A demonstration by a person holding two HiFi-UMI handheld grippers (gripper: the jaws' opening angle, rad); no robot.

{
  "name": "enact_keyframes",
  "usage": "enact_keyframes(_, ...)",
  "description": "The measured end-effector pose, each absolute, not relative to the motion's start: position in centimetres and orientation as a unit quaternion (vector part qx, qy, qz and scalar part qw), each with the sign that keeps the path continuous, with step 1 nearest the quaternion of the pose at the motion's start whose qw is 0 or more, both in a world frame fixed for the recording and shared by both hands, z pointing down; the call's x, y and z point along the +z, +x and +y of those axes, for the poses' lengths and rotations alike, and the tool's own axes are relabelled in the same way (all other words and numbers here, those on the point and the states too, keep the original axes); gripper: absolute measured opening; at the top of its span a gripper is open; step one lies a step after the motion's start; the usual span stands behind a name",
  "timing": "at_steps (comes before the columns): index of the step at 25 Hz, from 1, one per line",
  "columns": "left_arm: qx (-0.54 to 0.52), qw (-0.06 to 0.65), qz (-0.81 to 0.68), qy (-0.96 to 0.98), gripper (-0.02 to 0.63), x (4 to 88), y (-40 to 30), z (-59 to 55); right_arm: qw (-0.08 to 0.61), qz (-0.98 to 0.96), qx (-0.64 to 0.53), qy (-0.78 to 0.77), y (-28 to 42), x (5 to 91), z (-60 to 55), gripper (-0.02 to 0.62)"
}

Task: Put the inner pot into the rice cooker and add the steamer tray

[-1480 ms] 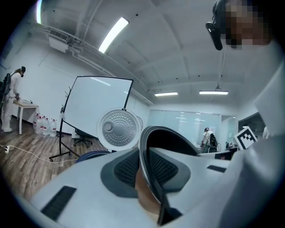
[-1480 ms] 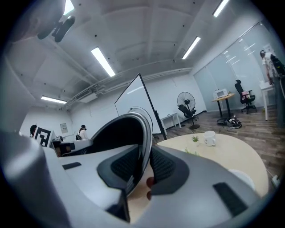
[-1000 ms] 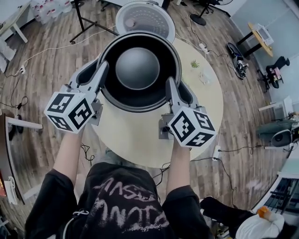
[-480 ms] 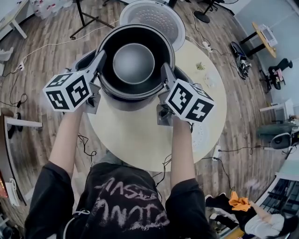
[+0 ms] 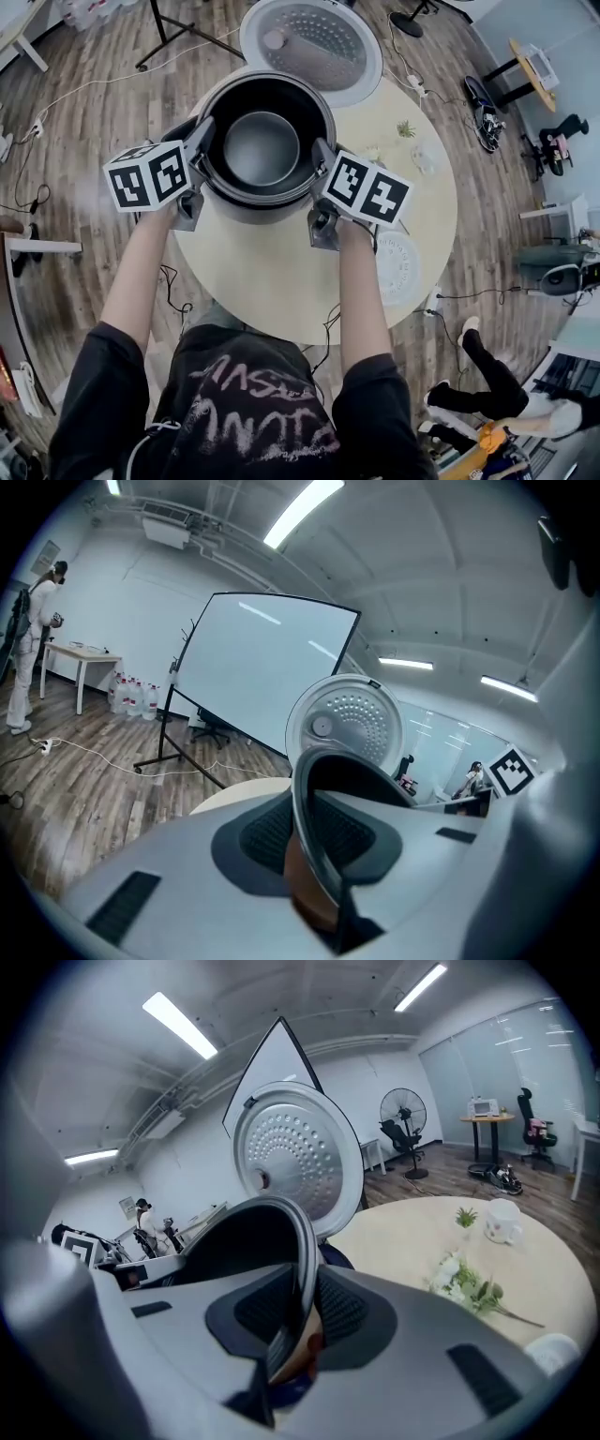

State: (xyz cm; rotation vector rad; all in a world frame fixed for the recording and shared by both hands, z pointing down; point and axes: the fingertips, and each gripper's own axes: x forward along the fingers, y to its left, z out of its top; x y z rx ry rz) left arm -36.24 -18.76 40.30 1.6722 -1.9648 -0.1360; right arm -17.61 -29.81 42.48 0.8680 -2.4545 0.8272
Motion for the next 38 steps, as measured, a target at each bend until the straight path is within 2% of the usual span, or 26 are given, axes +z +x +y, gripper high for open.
enact_keyframes(16,0.031,0.334,-0.729,0.597,0.089,47.1,-38.0,-19.5,0.275,-0.843,0.311,0.343,-18.8,48.4,-30.5,0.077)
enact_keyframes(29,0.089,0.333,-0.732,0.588,0.1,48.9,-38.5,-19.5,0.327,-0.837,0.285,0.334,-19.1,49.4,-30.1,0.091)
enact_keyframes(38,0.108,0.314,-0.733,0.593,0.106,48.9,-37.9,-19.9,0.35,-0.84,0.206,0.36,-18.5,49.2,-30.3,0.126)
